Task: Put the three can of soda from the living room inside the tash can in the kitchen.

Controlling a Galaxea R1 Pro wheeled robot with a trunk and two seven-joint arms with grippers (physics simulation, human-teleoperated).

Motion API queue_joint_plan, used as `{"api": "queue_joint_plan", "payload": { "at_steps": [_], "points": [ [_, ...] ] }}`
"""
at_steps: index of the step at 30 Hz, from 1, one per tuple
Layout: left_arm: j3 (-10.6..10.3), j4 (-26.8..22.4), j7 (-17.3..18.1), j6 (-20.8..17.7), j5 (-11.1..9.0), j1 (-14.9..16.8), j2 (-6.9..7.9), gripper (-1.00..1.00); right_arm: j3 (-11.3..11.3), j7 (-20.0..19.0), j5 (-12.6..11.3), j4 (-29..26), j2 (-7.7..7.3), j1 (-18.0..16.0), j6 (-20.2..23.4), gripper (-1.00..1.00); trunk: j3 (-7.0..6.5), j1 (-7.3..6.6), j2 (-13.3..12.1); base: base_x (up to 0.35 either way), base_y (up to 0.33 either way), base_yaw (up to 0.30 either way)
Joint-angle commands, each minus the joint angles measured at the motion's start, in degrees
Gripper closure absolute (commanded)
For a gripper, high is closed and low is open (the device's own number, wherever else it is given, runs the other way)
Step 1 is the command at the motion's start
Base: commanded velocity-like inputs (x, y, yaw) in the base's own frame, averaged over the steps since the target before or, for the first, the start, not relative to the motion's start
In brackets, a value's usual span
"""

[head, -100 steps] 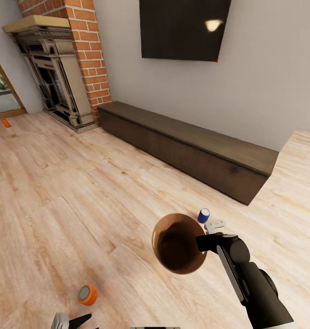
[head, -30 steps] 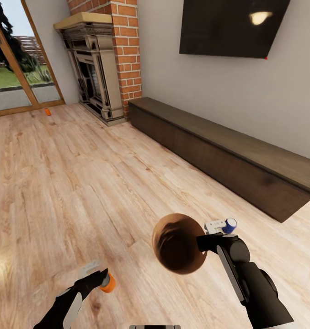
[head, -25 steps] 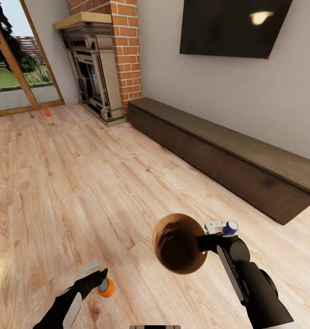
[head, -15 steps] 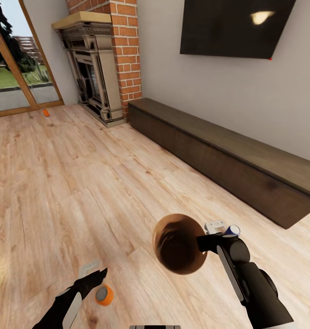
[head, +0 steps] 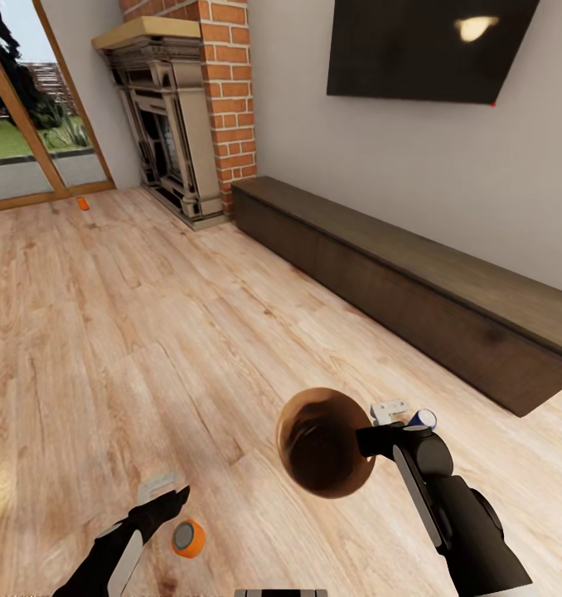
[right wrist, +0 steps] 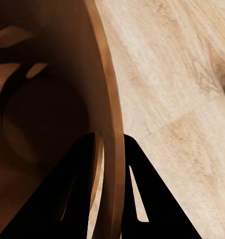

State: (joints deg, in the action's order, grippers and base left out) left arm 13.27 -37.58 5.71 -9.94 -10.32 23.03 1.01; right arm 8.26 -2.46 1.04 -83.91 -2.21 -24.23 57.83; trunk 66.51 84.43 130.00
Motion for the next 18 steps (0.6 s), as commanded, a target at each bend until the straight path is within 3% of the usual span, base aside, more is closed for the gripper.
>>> {"api": "queue_joint_plan", "payload": {
  "at_steps": [1, 8, 18],
  "points": [
    [0.0, 0.0, 0.0, 0.0, 0.0, 0.0, 0.02, -1.00, 0.0, -0.3, -1.0, 0.0, 0.01, 0.0, 0.0, 1.00, 0.08, -0.01, 0.0, 0.000, 0.000, 0.000],
    [0.0, 0.0, 0.0, 0.0, 0.0, 0.0, 0.05, -1.00, 0.0, -0.3, -1.0, 0.0, 0.01, 0.0, 0.0, 1.00, 0.72, -0.01, 0.0, 0.000, 0.000, 0.000],
    [0.0, 0.3, 0.0, 3.1, 0.3, 0.0, 0.05, -1.00, 0.0, -0.3, -1.0, 0.0, 0.01, 0.0, 0.0, 1.00, 1.65, -0.01, 0.0, 0.000, 0.000, 0.000]
  ]
}}
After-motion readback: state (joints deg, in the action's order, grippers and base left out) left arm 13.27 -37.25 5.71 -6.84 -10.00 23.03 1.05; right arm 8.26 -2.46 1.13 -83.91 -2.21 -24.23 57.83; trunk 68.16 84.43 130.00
